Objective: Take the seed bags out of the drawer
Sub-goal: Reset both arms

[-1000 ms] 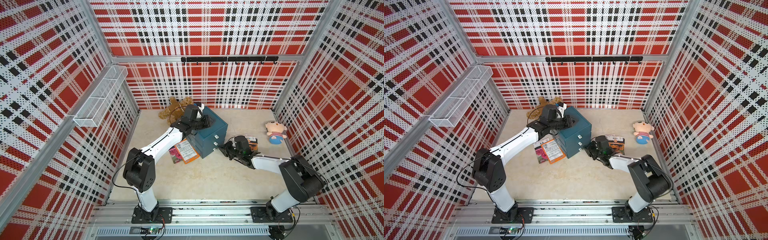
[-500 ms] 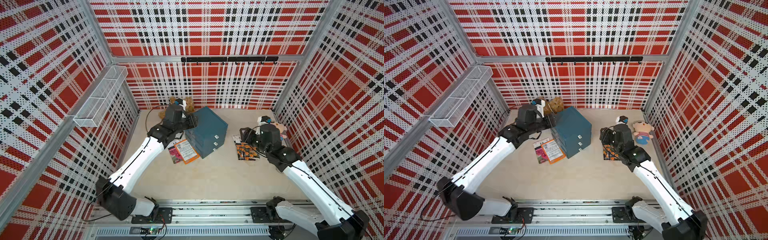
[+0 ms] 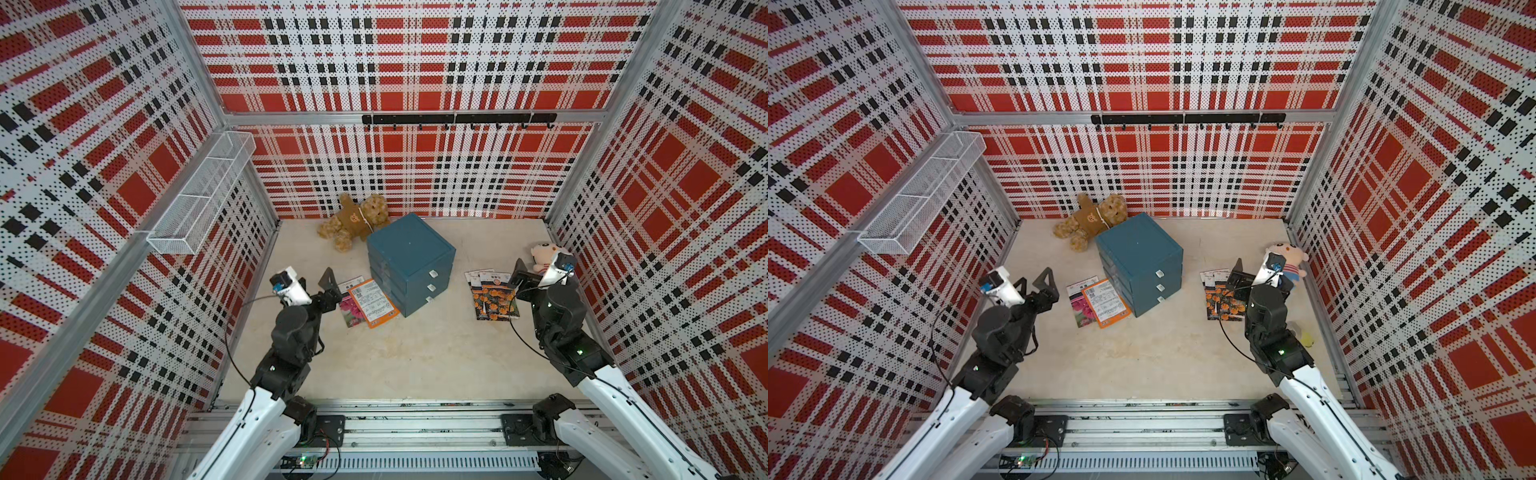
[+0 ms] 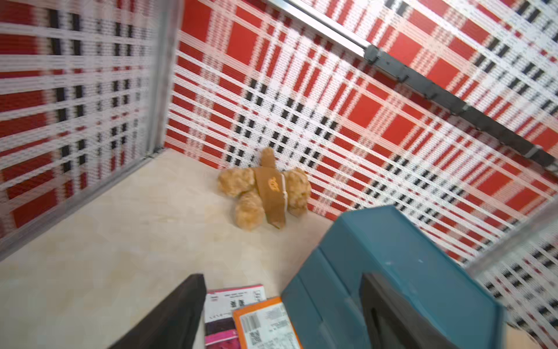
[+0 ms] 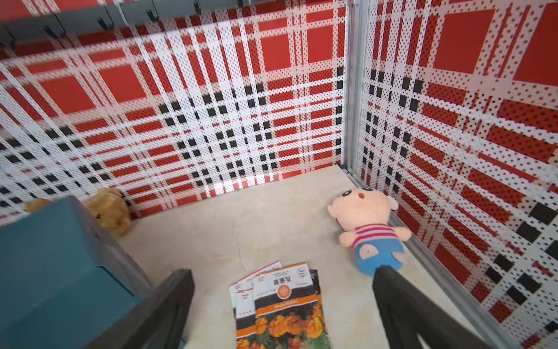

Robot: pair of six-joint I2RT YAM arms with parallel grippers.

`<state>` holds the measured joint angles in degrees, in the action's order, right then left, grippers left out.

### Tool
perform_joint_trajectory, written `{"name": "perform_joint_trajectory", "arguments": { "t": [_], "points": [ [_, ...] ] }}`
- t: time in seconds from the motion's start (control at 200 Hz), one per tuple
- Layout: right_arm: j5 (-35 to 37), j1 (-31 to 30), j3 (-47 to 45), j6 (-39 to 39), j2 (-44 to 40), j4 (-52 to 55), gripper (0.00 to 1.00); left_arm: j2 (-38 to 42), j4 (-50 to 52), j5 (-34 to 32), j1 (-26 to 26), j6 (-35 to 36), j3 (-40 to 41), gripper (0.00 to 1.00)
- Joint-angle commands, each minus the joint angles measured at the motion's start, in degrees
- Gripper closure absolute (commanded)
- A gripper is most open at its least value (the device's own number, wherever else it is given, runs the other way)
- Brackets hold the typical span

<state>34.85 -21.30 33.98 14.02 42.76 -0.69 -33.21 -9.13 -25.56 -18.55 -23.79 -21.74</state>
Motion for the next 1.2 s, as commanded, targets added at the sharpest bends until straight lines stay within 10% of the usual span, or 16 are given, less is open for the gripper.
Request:
{"name": "perform_joint_trajectory", "arguments": {
  "t": [0.0, 0.326, 0.721, 1.192],
  "points": [
    [0.66, 1.99, -8.32, -7.65, 0.11, -11.03, 0.00, -1.81, -16.43, -4.86, 3.77, 5.79, 7.70, 0.14],
    [-8.30, 11.09, -25.01, -8.21, 15.65, -41.42, 0.00, -24.34, -51.53, -4.59, 12.85, 13.86, 20.26, 0.11],
    [-21.24, 16.01, -19.03, -12.29, 43.79, -64.54, 0.00, -53.21, -80.59, 0.82, 16.99, 18.10, 16.76, 0.01],
    [-27.91, 19.50, -16.05, -10.24, 45.67, -59.78, 0.00, -56.70, -71.10, 0.95, 16.00, 19.40, 10.57, 0.01]
  ]
}}
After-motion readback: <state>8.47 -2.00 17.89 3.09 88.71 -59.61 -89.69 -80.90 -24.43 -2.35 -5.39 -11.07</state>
